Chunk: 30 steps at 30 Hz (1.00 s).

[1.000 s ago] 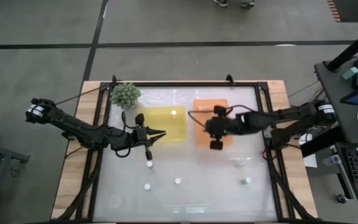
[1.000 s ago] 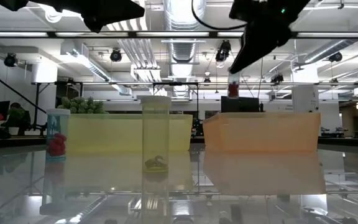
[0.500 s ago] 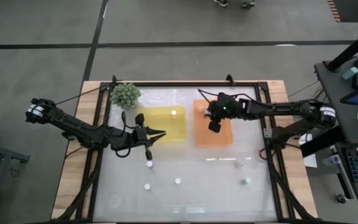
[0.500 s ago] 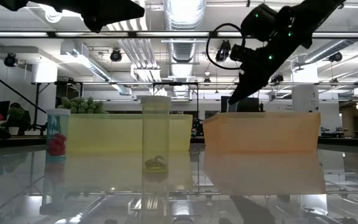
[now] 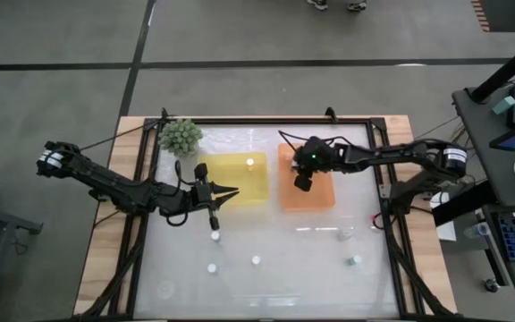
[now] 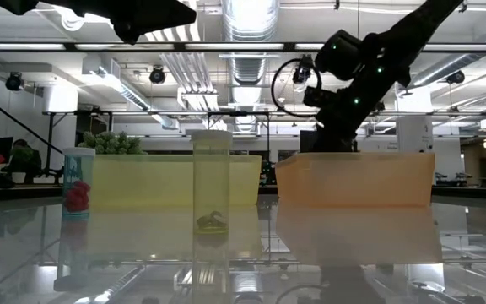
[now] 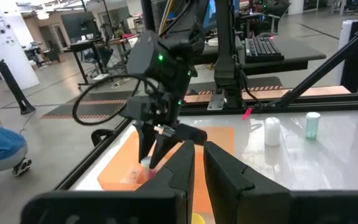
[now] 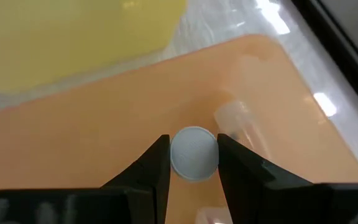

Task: Pick and place medicine bottles into bin by pill shape (circle, oval)
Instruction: Put the right blue pill bottle into the orange bin, then put the left green pill bottle into the yellow bin

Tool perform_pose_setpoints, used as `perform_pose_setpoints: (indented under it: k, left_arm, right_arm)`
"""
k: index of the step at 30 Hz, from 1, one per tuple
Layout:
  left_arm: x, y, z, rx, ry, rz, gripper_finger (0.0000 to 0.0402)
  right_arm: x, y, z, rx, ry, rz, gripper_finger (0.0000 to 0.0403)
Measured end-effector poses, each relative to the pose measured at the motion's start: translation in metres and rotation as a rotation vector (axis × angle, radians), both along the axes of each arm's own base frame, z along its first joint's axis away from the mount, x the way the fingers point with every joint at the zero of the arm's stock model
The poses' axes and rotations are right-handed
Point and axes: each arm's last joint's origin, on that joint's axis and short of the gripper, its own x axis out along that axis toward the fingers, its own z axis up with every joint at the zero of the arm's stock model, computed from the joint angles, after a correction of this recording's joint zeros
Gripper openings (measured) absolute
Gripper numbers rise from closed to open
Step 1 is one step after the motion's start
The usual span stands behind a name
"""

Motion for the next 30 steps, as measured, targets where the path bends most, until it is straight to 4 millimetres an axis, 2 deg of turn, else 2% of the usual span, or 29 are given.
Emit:
perform_pose_setpoints:
  k: [9, 21, 24, 30]
  left_arm:
    - [0.000, 0.000, 0.000, 0.000, 0.000, 0.001, 0.0019]
    - [0.000, 0.000, 0.000, -0.002, -0.001, 0.001, 0.0019]
    - [0.000, 0.000, 0.000, -0.003, -0.002, 0.001, 0.0019]
    - [0.000, 0.000, 0.000, -0.009, -0.004, 0.002, 0.0019]
  right_arm:
    - [0.002, -0.002, -0.005, -0.014, 0.028, -0.026, 0.0111]
    - [0.001, -0.001, -0.003, -0.013, 0.019, -0.032, 0.0177]
    - [-0.001, -0.001, 0.004, -0.014, 0.000, -0.038, 0.0188]
    - [-0.012, 0.007, 0.036, -0.018, -0.093, -0.048, 0.0186]
